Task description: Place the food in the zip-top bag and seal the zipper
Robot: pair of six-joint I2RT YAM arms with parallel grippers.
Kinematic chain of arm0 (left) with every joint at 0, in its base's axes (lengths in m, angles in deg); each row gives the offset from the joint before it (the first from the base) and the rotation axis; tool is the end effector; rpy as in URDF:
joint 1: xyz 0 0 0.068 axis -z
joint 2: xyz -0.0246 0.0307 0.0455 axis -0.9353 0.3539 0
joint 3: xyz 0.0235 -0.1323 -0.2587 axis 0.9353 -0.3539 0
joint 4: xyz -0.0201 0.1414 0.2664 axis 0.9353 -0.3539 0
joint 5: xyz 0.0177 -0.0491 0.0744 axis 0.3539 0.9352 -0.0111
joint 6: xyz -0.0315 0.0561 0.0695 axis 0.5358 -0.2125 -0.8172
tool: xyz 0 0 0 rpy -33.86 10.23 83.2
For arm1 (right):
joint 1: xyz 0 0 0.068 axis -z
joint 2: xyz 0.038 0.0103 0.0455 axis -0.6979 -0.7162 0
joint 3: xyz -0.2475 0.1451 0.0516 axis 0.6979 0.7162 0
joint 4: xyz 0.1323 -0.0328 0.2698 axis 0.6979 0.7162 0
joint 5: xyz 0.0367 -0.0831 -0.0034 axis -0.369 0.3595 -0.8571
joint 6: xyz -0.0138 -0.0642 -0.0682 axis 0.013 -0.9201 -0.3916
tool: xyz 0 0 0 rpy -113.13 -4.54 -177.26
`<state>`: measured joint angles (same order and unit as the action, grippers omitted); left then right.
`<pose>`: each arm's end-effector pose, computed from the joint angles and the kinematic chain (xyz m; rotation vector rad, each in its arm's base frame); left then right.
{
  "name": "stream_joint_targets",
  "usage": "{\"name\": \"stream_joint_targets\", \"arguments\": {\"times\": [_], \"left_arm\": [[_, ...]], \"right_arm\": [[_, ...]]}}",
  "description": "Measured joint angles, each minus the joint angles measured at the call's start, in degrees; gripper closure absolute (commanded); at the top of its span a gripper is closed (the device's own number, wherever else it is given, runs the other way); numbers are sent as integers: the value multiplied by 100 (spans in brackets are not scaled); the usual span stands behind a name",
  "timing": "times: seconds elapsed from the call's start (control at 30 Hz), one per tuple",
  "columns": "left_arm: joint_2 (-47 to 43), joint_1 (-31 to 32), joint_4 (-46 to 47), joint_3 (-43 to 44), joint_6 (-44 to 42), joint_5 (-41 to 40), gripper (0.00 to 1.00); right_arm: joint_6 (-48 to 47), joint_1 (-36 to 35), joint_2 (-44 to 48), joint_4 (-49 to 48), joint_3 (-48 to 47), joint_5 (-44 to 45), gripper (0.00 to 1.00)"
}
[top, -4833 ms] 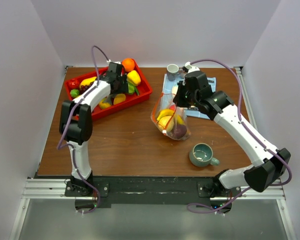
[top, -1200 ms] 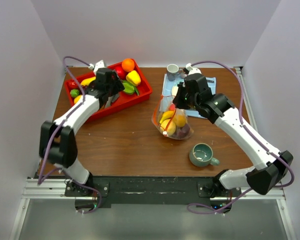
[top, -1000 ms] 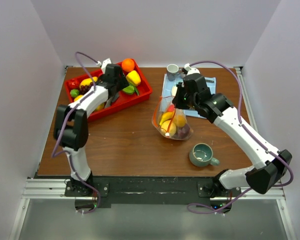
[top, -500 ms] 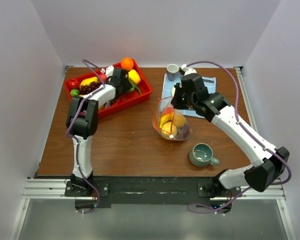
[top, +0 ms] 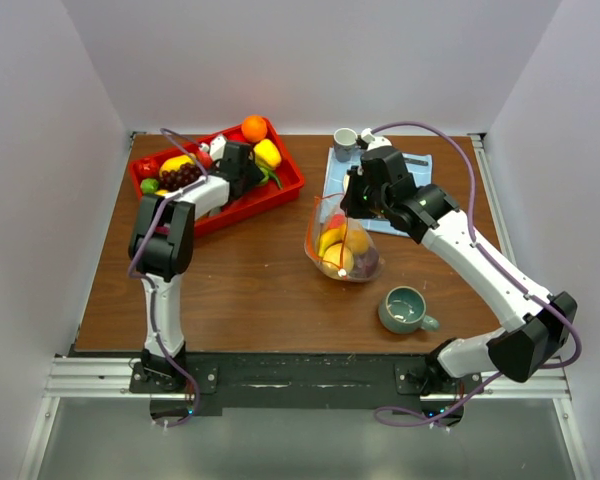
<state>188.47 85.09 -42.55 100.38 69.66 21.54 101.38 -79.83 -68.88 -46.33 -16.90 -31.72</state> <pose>0.5450 -0.1334 0.1325 -0.8439 2.1312 -0.3580 0.3167 0.2104 0.3708 -0.0656 2.2372 0.4433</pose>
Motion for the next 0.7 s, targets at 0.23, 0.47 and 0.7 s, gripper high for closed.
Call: {"name": "stream_joint_targets", "arguments": {"times": [0.23, 0.47, 0.7], "left_arm": [[-155, 0, -146, -98, 396, -210, 27], [-155, 0, -181, 15, 627, -232, 27], [-109, 0, -275, 173, 763, -306, 29]], "right_arm": [[2, 0, -2, 0, 0, -2, 100], [0, -2, -4, 0, 0, 0, 100], [0, 0, -2, 0, 0, 0, 100]]}}
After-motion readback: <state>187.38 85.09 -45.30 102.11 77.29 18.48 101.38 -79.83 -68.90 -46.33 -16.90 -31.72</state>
